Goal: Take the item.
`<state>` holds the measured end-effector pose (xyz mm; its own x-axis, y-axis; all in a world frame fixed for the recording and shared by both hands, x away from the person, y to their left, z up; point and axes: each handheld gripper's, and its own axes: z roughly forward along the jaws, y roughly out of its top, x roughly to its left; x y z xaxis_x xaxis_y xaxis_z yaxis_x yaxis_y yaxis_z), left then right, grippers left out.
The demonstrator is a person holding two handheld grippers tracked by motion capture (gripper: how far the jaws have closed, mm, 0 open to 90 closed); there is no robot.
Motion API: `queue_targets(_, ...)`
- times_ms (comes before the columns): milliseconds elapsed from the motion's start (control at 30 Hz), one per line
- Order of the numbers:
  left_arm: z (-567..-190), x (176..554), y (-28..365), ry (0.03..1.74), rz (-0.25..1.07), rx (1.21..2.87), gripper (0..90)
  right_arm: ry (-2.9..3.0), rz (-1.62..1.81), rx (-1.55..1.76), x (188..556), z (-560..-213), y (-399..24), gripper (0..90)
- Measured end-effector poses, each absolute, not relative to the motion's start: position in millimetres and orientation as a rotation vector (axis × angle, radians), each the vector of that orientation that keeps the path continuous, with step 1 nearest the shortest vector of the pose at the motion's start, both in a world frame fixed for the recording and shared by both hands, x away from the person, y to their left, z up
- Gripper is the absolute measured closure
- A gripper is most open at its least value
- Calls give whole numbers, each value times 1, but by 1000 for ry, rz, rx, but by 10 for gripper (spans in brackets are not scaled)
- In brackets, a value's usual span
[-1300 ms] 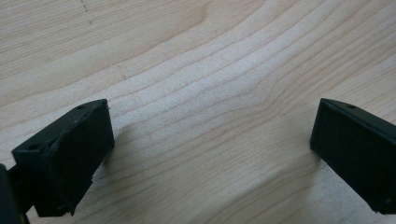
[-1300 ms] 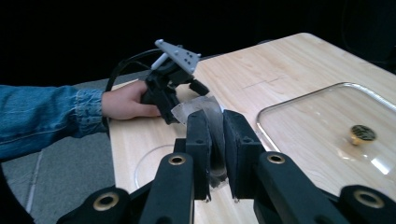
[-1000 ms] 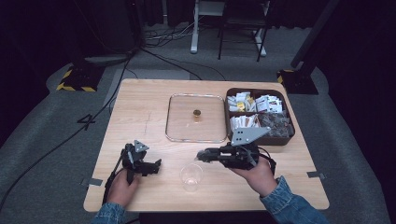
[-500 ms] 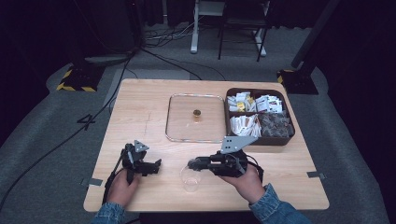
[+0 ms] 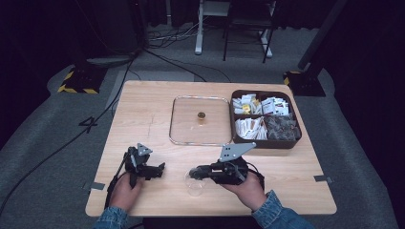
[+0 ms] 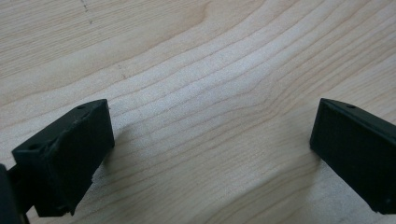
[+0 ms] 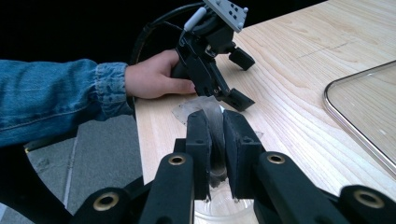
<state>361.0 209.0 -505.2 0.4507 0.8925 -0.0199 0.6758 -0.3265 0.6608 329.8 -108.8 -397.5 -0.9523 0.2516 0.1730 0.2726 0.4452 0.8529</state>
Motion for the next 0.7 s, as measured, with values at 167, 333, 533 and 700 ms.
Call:
queue_targets(167,-505,361,209,1305,469,2104,0,-2675,-1544,-494,331,-402,-107,812)
queue_targets(333,-505,361,208,1311,466,2095,0,-2712,-1516,-500,331,-405,-105,811)
queue_targets(533,-505,361,209,1308,468,2099,0,-2677,-1488,-526,333,-412,-101,592)
queue_targets(700,-505,361,209,1310,469,2098,0,-2639,-1489,-526,334,-415,-99,517)
